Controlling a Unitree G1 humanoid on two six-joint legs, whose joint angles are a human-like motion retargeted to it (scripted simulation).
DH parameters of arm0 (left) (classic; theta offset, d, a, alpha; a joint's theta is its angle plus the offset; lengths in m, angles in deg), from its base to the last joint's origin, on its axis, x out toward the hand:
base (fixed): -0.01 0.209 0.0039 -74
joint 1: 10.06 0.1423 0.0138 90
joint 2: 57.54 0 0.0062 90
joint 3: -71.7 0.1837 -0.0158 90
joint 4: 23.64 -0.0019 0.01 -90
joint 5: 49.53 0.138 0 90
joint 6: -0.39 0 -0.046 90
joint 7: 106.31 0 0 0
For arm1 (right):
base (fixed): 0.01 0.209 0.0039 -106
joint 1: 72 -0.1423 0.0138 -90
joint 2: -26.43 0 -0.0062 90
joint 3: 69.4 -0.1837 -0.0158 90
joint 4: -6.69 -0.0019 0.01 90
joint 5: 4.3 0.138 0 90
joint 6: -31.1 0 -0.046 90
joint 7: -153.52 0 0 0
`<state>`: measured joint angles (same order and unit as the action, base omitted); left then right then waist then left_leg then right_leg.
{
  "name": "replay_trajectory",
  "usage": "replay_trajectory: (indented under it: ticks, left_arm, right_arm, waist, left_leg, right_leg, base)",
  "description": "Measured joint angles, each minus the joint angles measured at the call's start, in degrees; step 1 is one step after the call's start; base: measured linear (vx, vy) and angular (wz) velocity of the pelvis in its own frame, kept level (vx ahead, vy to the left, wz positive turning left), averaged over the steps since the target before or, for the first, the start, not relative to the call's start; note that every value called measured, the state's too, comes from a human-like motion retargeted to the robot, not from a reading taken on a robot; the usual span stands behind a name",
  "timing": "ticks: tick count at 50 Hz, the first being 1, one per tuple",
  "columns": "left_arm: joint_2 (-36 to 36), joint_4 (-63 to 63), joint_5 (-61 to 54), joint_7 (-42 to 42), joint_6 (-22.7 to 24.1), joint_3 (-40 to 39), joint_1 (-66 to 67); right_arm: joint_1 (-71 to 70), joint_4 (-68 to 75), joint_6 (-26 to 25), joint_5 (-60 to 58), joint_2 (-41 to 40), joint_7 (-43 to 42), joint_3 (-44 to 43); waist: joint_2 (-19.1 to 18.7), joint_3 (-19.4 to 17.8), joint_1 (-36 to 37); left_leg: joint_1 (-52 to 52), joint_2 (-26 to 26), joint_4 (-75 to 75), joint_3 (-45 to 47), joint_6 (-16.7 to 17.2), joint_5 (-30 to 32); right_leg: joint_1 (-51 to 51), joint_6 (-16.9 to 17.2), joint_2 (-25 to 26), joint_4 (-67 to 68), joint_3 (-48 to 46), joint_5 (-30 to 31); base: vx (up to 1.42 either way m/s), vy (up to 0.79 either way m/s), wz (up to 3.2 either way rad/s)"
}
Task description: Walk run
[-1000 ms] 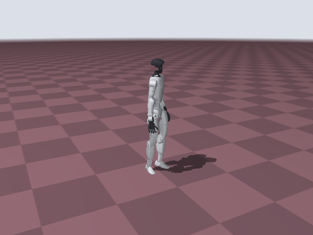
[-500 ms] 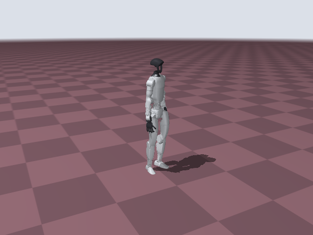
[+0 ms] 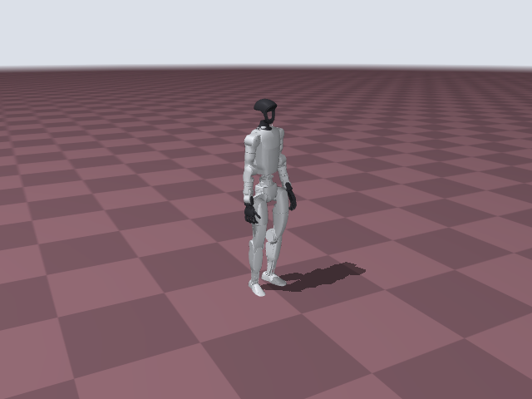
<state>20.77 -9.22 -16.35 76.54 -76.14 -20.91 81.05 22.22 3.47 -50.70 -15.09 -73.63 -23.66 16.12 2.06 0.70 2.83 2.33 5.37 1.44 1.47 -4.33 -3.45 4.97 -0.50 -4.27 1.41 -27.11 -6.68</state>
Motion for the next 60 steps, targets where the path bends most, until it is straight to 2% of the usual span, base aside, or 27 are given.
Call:
replay_trajectory:
  ticks: [5, 8, 11, 13, 15, 20, 25, 29, 35, 43, 47, 55, 60]
  left_arm:
    - [0.75, 7.97, 1.4, -3.9, 2.54, 8.15, -2.98]
    - [0.82, 17.55, 0.59, -2.45, 5.16, 12.02, -3.07]
    - [-0.31, 26.78, -4.36, 1.59, 10.2, 14.13, -3.08]
    - [-0.88, 30.64, -7.93, 3.31, 12.93, 15.29, -4.26]
    - [-1.11, 32.35, -10.94, 3.31, 13.36, 16.05, -6.59]
    - [-0.22, 31.94, -14.36, -2.84, 9.27, 15.29, -12.78]
    - [1.65, 33.36, -14.57, -3.04, 10.43, 14.13, -13.15]
    - [1.28, 33.56, -14.54, -2.36, 11.2, 12.88, -11.11]
    - [-0.25, 30.57, -13.67, -0.86, 9.84, 13.04, -10.8]
    - [-2.39, 21.58, -5.4, -5.13, 2.28, 15.83, -15.75]
    - [-3.29, 21.19, -2.71, -4.86, 2.87, 16.45, -17.86]
    - [-3.57, 23.85, -5.28, -1.91, 6.3, 15.66, -18.23]
    - [-2.74, 22.43, -5.96, -2.29, 4.41, 13.36, -19.35]
  right_arm:
    - [-0.38, -2.54, 2.33, 0.45, -0.53, -0.57, 1.49]
    - [0.71, -8.39, 7.98, 2.55, -1.78, -3.38, 2.18]
    - [1.45, -15.53, 15.49, 5.02, -3.63, -6.83, 2.85]
    - [0.64, -18.79, 18.08, 6.42, -4.69, -8.38, 3.88]
    - [-1.29, -20.75, 17.85, 7.87, -5.53, -8.57, 5.14]
    - [-7.72, -23.13, 11.76, 8.94, -5.81, -5.06, 7.51]
    - [-9.79, -25.12, 9.36, 7.54, -5.19, -3.09, 9.05]
    - [-8.45, -26.47, 10.16, 7.5, -5.48, -2.6, 9.29]
    - [-5.05, -26.03, 10.2, 8.74, -6.64, -1.79, 8.92]
    - [-3.53, -23.79, 9.57, 8.73, -7.66, -0.24, 10.02]
    - [-3.72, -24.18, 9.06, 7.55, -8.15, 0.95, 10.17]
    - [-4.43, -24.95, 8.97, 7.8, -8.46, 0.88, 10.34]
    - [-4.44, -25.15, 8.62, 7.59, -8.48, 1.17, 10.69]
  waist:
    - [0.08, -0.58, -0.99]
    - [0.12, -0.76, -1.36]
    - [0.11, -0.64, -1.51]
    - [0.1, -0.24, -1.83]
    - [0.1, 0.2, -2.15]
    - [0.22, 0.92, -2.47]
    - [0.4, 0.41, -2.63]
    - [0.57, 0.15, -2.85]
    - [0.82, 0.21, -3.0]
    - [1.21, 0.53, -3.04]
    - [1.59, 0.31, -3.22]
    - [1.45, 0.25, -3.35]
    - [1.54, 0.4, -3.53]
  left_leg:
    - [0.41, -0.25, 0.27, 0.56, -0.06, -0.42]
    - [0.62, -0.45, 0.33, 1.11, -0.03, -0.68]
    - [0.89, -0.77, 0.35, 2.09, 0.01, -0.95]
    - [1.1, -0.97, 0.31, 2.8, 0.0, -1.06]
    - [1.35, -1.15, 0.24, 3.5, -0.03, -1.14]
    - [1.92, -1.52, -0.09, 5.19, 0.05, -1.4]
    - [2.61, -1.85, -0.17, 6.25, 0.16, -1.59]
    - [2.91, -2.03, -0.19, 6.45, 0.23, -1.69]
    - [3.2, -2.18, -0.11, 6.18, 0.36, -1.73]
    - [3.36, -2.04, 0.08, 5.69, 0.4, -1.7]
    - [3.48, -2.03, 0.18, 5.46, 0.45, -1.78]
    - [3.68, -2.36, 0.32, 6.28, 0.49, -2.13]
    - [3.76, -2.68, 0.34, 7.16, 0.68, -2.17]
  right_leg:
    - [0.2, -0.21, 0.32, 0.04, 0.51, -0.02]
    - [0.04, -0.24, 0.45, 0.09, 1.34, 0.08]
    - [-0.32, -0.25, 0.64, 0.28, 2.77, 0.27]
    - [-0.59, -0.33, 0.83, 0.38, 3.76, 0.45]
    - [-0.86, -0.46, 1.07, 0.44, 4.79, 0.65]
    - [-1.64, -0.58, 1.48, 0.55, 7.27, 1.2]
    - [-1.75, -0.59, 1.68, 0.76, 8.47, 1.51]
    - [-1.41, -0.71, 1.85, 0.73, 8.27, 1.41]
    - [-0.61, -0.72, 1.87, 0.62, 6.94, 1.16]
    - [0.05, -0.99, 1.96, 0.53, 6.28, 0.83]
    - [0.12, -1.05, 1.94, 0.55, 6.26, 0.87]
    - [-0.29, -1.25, 2.26, 0.75, 7.57, 1.05]
    - [-0.61, -1.33, 2.42, 0.95, 8.35, 1.14]
  base:
    - [-0.02, -0.06, -0.09]
    - [0.01, -0.07, -0.25]
    - [0.03, -0.08, -0.41]
    - [0.01, -0.09, -0.44]
    - [-0.03, -0.05, -0.46]
    - [-0.01, -0.02, -0.43]
    - [0.03, -0.01, -0.17]
    - [0.0, 0.0, 0.0]
    - [-0.01, 0.01, 0.13]
    - [-0.03, -0.01, 0.02]
    - [0.0, 0.0, 0.0]
    - [0.0, 0.0, 0.0]
    - [-0.04, -0.03, -0.08]
